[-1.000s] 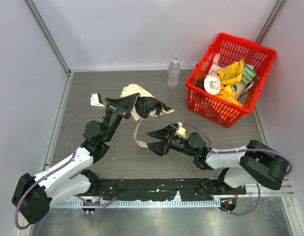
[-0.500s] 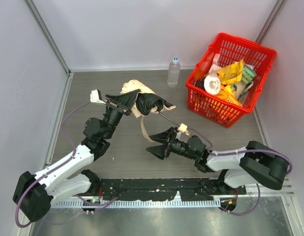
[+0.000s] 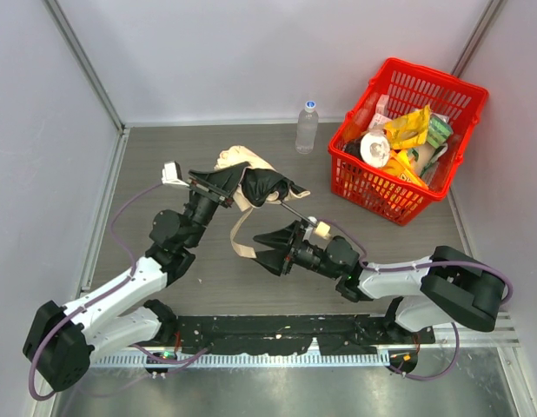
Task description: Put away the umbrella
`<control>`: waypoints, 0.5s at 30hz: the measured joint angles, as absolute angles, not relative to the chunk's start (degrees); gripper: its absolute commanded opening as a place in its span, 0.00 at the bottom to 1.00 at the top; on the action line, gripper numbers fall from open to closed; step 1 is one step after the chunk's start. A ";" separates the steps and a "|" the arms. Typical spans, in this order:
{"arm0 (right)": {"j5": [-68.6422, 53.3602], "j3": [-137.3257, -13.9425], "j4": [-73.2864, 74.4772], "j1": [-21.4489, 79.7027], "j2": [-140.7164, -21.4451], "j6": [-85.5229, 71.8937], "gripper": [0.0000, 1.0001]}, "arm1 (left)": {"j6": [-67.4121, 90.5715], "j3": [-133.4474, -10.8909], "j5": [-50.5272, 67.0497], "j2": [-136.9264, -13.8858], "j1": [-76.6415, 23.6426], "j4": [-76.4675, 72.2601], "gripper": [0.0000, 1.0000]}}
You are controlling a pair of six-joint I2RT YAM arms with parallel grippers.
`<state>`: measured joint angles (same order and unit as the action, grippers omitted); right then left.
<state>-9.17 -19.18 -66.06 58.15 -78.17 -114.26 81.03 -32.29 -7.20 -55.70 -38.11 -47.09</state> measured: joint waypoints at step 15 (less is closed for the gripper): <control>-6.09 -17.56 -64.14 61.30 -78.24 -114.30 0.61 | 80.82 -31.51 -7.20 -56.53 -38.11 -47.64 0.00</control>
<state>-6.09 -17.56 -64.14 61.30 -78.24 -114.30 80.82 -31.51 -7.20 -56.53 -38.11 -47.64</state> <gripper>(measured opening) 0.637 0.417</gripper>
